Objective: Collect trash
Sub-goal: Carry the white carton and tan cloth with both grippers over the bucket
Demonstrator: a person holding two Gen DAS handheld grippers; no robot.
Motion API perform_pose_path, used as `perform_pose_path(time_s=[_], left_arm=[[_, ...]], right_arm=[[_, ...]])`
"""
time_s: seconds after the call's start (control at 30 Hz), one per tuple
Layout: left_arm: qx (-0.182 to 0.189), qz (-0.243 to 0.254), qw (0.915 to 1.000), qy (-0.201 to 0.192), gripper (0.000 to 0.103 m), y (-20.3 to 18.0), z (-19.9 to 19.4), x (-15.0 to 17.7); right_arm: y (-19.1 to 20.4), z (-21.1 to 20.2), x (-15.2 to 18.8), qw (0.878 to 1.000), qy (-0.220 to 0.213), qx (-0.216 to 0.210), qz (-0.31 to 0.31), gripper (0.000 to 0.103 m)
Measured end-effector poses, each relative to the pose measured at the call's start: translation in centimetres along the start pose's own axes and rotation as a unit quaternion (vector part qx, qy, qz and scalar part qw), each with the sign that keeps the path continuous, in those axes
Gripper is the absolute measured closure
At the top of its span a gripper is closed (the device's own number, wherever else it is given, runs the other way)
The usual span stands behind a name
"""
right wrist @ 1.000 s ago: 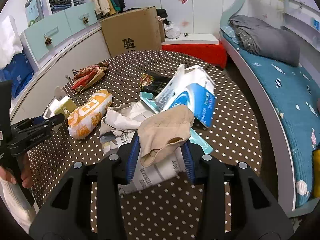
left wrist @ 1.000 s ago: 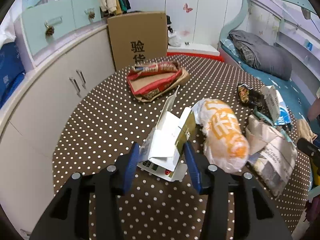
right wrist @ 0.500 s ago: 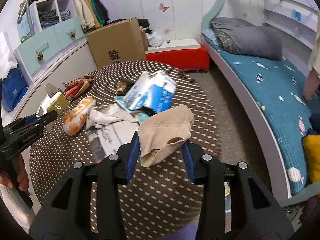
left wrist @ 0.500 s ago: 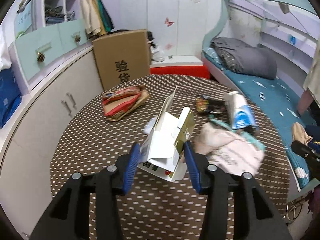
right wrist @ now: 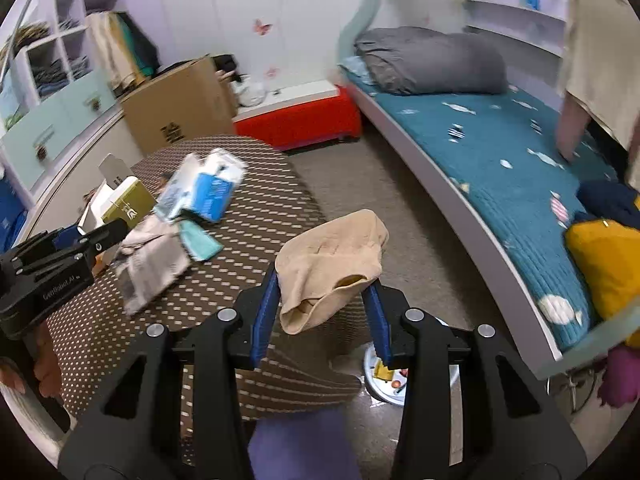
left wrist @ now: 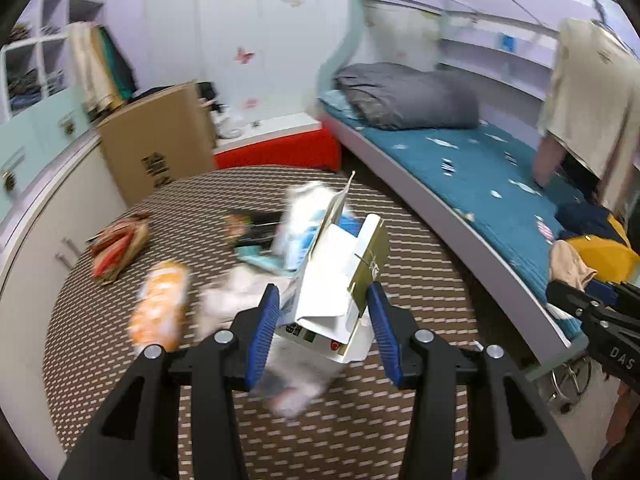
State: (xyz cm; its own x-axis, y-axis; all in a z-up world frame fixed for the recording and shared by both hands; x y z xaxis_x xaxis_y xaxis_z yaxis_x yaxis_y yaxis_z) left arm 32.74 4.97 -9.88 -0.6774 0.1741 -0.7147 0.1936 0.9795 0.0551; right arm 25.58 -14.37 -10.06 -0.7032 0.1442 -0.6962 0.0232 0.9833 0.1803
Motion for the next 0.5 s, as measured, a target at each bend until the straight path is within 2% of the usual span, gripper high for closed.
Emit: perform_pose_path(time_s=[0.23,0.5], left_arm=[[0.043,0.051,0.9977,0.014,0.058,-8.1,1.6,-0.2],[0.089,0.112,0.989,0.038,0.058,-17.4,3.4,0.7]], right_arm=[[-6.9,-1.2,1.1,0.998,-0.005,0.036,0.057,0.063],[-13.9,-2.3,3.4,0.991,0.001,0.073,0.114,0.063]])
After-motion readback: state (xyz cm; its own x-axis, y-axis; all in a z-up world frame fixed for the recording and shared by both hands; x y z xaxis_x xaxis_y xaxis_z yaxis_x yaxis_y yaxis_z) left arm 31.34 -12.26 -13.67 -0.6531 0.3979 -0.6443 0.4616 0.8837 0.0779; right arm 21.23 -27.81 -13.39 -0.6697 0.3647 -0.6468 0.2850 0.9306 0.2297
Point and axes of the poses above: each gripper's, at about its wrist camera, not at the fingertips, and z roughly the way its jaws point, y to its left, x to its underside, the point moved 9 cm from there along z, roughly the way its jaws point, and after that the axes turned 1 degree about y, right-handed, at the moved point
